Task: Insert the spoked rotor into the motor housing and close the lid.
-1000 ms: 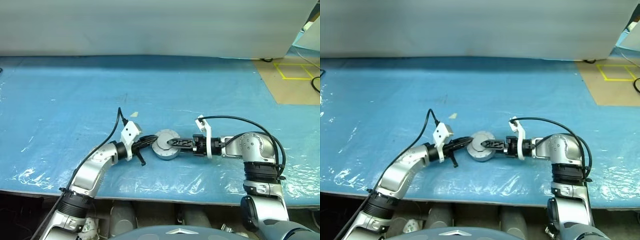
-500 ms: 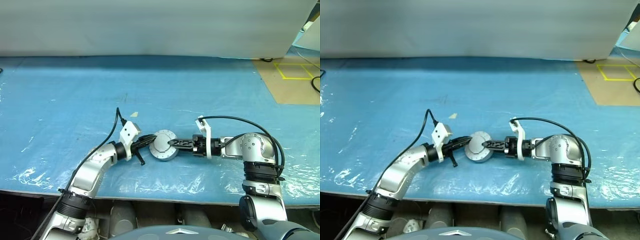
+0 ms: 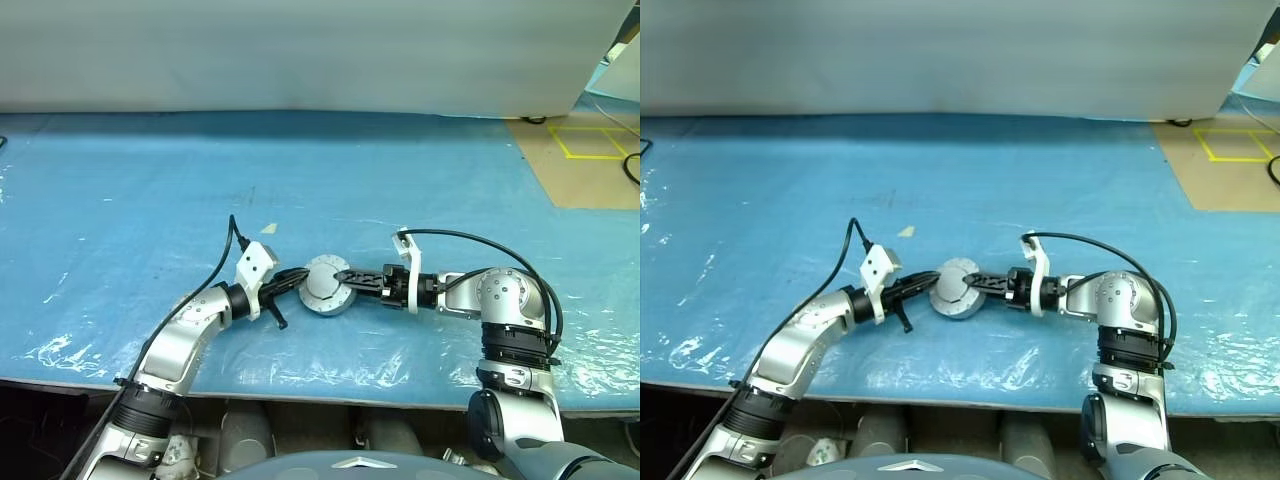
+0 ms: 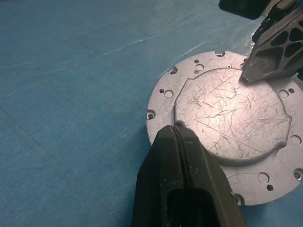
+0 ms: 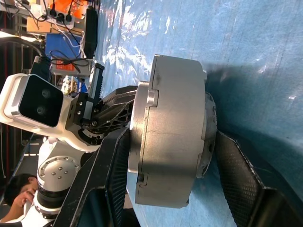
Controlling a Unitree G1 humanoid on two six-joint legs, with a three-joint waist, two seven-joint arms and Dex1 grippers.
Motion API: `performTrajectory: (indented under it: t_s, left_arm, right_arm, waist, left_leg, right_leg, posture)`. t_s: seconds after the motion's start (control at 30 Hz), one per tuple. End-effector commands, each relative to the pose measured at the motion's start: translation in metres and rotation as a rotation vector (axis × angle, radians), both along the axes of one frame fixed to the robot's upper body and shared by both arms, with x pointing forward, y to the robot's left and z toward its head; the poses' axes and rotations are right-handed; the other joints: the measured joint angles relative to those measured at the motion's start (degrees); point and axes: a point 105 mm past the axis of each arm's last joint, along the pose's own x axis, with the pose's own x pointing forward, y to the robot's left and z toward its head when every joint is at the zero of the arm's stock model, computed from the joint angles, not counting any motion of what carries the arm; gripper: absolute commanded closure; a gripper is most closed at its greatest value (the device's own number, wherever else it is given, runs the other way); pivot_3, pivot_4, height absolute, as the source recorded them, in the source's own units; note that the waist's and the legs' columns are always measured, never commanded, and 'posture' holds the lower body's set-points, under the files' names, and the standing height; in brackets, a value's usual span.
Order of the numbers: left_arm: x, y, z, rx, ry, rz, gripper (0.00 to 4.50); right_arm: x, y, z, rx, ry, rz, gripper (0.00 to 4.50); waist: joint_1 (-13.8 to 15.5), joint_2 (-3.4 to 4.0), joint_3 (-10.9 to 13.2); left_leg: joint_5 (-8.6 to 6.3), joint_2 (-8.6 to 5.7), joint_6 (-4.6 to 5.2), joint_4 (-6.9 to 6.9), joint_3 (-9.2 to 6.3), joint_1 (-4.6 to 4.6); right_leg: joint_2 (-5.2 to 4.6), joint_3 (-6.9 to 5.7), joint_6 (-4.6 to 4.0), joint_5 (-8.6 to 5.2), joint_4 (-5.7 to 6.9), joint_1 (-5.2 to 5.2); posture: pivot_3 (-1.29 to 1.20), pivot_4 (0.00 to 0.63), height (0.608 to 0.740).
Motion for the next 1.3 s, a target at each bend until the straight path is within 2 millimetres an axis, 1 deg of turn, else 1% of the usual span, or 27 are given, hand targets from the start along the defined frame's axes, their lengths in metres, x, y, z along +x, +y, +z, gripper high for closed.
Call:
performTrajectory:
  t_s: [0.03,0.17,0.2,0.23,0.3,0.4,0.47,0.53,0.57,0.67,0.73,0.8,0.87,0.93,1.0,1.17,1.2,1.23,1.27,1.3]
  left_arm:
    - [-0.012,-0.016,-0.018,0.011,0.073,-0.061,4.50]
    - [-0.005,-0.014,-0.010,-0.025,0.040,-0.021,4.50]
    - [0.003,-0.011,-0.001,-0.071,0.017,0.027,4.50]
    - [0.015,-0.004,0.011,-0.125,-0.014,0.107,4.50]
    - [0.033,0.010,0.029,-0.209,-0.054,0.231,4.50]
    - [0.051,0.031,0.051,-0.344,-0.081,0.366,4.50]
    - [0.055,0.041,0.059,-0.431,-0.072,0.413,4.50]
    - [0.055,0.047,0.063,-0.508,-0.047,0.439,4.50]
    - [0.055,0.050,0.064,-0.535,-0.036,0.447,4.50]
    - [0.049,0.056,0.063,-0.646,0.025,0.451,4.50]
    - [0.045,0.060,0.063,-0.741,0.073,0.461,4.50]
    - [0.044,0.072,0.065,-0.887,0.106,0.495,4.50]
    - [0.045,0.083,0.062,-0.963,0.133,0.549,4.12]
    - [0.043,0.086,0.062,-1.013,0.152,0.550,3.57]
    - [0.042,0.086,0.063,-1.048,0.166,0.542,2.86]
    - [0.041,0.081,0.064,-1.096,0.202,0.520,1.11]
    - [0.042,0.079,0.063,-1.092,0.208,0.522,0.70]
    - [0.043,0.078,0.061,-1.088,0.212,0.532,0.39]
    - [0.046,0.079,0.058,-1.101,0.224,0.567,0.03]
    - [0.047,0.078,0.057,-1.132,0.248,0.576,0.01]
  right_arm:
    - [0.008,0.022,0.027,0.101,-0.104,0.037,2.11]
    - [0.010,0.023,0.028,0.108,-0.110,0.035,2.11]
    - [0.009,0.023,0.028,0.108,-0.112,0.039,2.11]
    - [0.010,0.023,0.028,0.106,-0.111,0.037,2.11]
    - [0.012,0.023,0.028,0.108,-0.113,0.021,2.11]
    - [0.021,0.022,0.032,0.147,-0.115,-0.030,2.11]
    - [0.026,0.022,0.035,0.163,-0.117,-0.054,2.11]
    - [0.032,0.020,0.037,0.184,-0.113,-0.090,2.11]
    - [0.035,0.019,0.038,0.195,-0.110,-0.105,2.11]
    - [0.044,0.015,0.050,0.265,-0.113,-0.150,2.11]
    - [0.049,0.013,0.056,0.305,-0.111,-0.176,2.11]
    - [0.056,0.012,0.059,0.330,-0.102,-0.209,2.11]
    - [0.064,0.010,0.064,0.367,-0.101,-0.249,2.11]
    - [0.071,0.008,0.073,0.422,-0.108,-0.279,2.11]
    - [0.076,0.006,0.081,0.458,-0.116,-0.293,2.11]
    - [0.083,0.006,0.089,0.488,-0.129,-0.311,2.11]
    - [0.085,0.007,0.092,0.505,-0.130,-0.318,2.11]
    - [0.087,0.009,0.093,0.518,-0.128,-0.325,2.11]
    - [0.089,0.011,0.095,0.529,-0.129,-0.329,2.11]
    - [0.090,0.013,0.097,0.537,-0.131,-0.329,2.11]
  waist:
    - [0.0,0.01,0.0]
    - [0.0,0.03,0.0]
    - [0.0,0.04,0.0]
    - [0.1,0.04,0.0]
    - [0.0,0.03,0.1]
    - [-0.3,0.00,0.1]
    - [-0.3,0.01,0.1]
    - [-0.2,0.00,0.1]
    - [0.0,0.00,0.1]
    - [0.1,0.00,0.1]
    - [0.1,-0.01,0.1]
    - [0.1,-0.01,0.1]
    - [0.1,-0.02,0.1]
    - [0.0,-0.02,0.1]
    - [0.0,-0.02,0.1]
    - [0.0,-0.02,0.1]
    - [0.0,-0.02,0.1]
    - [0.0,-0.02,0.1]
    - [0.0,-0.02,0.1]
    - [0.0,-0.02,0.1]
  left_leg:
    - [0.00,0.00,0.00,0.00,0.00,0.00]
    - [0.00,-0.01,0.00,0.00,0.00,0.00]
    - [0.00,0.00,0.00,0.01,0.00,-0.01]
    - [0.00,-0.01,0.00,0.01,0.00,-0.02]
    - [0.00,-0.01,0.00,0.02,0.00,-0.07]
    - [0.01,0.05,-0.02,0.07,0.00,-0.43]
    - [0.02,0.05,-0.03,0.09,-0.01,-0.68]
    - [0.02,-0.02,-0.03,0.10,-0.01,-0.77]
    - [0.02,-0.03,-0.03,0.10,-0.02,-0.83]
    - [0.03,0.00,-0.02,0.08,-0.04,-0.95]
    - [0.03,0.01,-0.02,0.07,-0.05,-1.00]
    - [0.03,0.01,-0.02,0.07,-0.05,-1.01]
    - [0.02,0.03,-0.03,0.07,-0.06,-0.98]
    - [0.02,0.03,-0.03,0.08,-0.06,-0.95]
    - [0.02,0.01,-0.03,0.15,-0.06,-0.95]
    - [0.02,0.02,-0.02,0.16,-0.06,-0.96]
    - [0.02,0.02,-0.03,0.16,-0.06,-0.96]
    - [0.02,0.02,-0.03,0.16,-0.06,-0.96]
    - [0.02,0.02,-0.02,0.16,-0.06,-0.97]
    - [0.03,0.02,-0.02,0.15,-0.06,-0.99]
  right_leg:
    - [0.00,0.01,0.00,0.00,0.00,0.00]
    - [0.00,0.00,0.00,0.00,0.01,0.00]
    - [-0.01,0.00,0.00,0.00,0.01,0.00]
    - [-0.01,0.00,0.00,0.00,0.01,0.00]
    - [-0.02,0.00,0.00,0.00,0.00,-0.02]
    - [0.04,0.01,-0.01,0.02,0.15,-0.50]
    - [0.08,0.00,0.04,0.08,0.21,-0.75]
    - [0.07,-0.02,0.18,0.17,0.17,-0.77]
    - [0.06,-0.02,0.19,0.17,0.14,-0.77]
    - [0.07,-0.04,0.20,0.18,0.13,-0.82]
    - [0.07,-0.07,0.19,0.17,0.13,-0.84]
    - [0.06,-0.08,0.19,0.17,0.13,-0.84]
    - [0.06,-0.09,0.18,0.17,0.16,-0.83]
    - [0.06,-0.07,0.10,0.12,0.18,-0.83]
    - [0.06,-0.06,0.11,0.13,0.17,-0.83]
    - [0.06,-0.07,0.20,0.18,0.17,-0.83]
    - [0.06,-0.07,0.21,0.19,0.18,-0.83]
    - [0.06,-0.07,0.21,0.19,0.18,-0.83]
    - [0.06,-0.07,0.21,0.19,0.18,-0.83]
    - [0.06,-0.07,0.21,0.19,0.18,-0.83]
  posture:
    - [0.00,0.150,0.740]
    - [0.00,0.150,0.740]
    - [0.00,0.150,0.740]
    - [0.00,0.150,0.740]
    - [0.00,0.150,0.740]
    - [0.00,0.150,0.740]
    - [0.00,0.150,0.740]
    - [0.00,0.150,0.740]
    - [0.00,0.150,0.740]
    - [0.00,0.150,0.740]
    - [0.00,0.150,0.740]
    - [0.00,0.150,0.740]
    - [0.00,0.150,0.740]
    - [0.00,0.150,0.740]
    - [0.00,0.150,0.740]
    - [0.00,0.150,0.740]
    - [0.00,0.150,0.740]
    - [0.00,0.150,0.740]
    - [0.00,0.150,0.740]
    - [0.00,0.150,0.740]
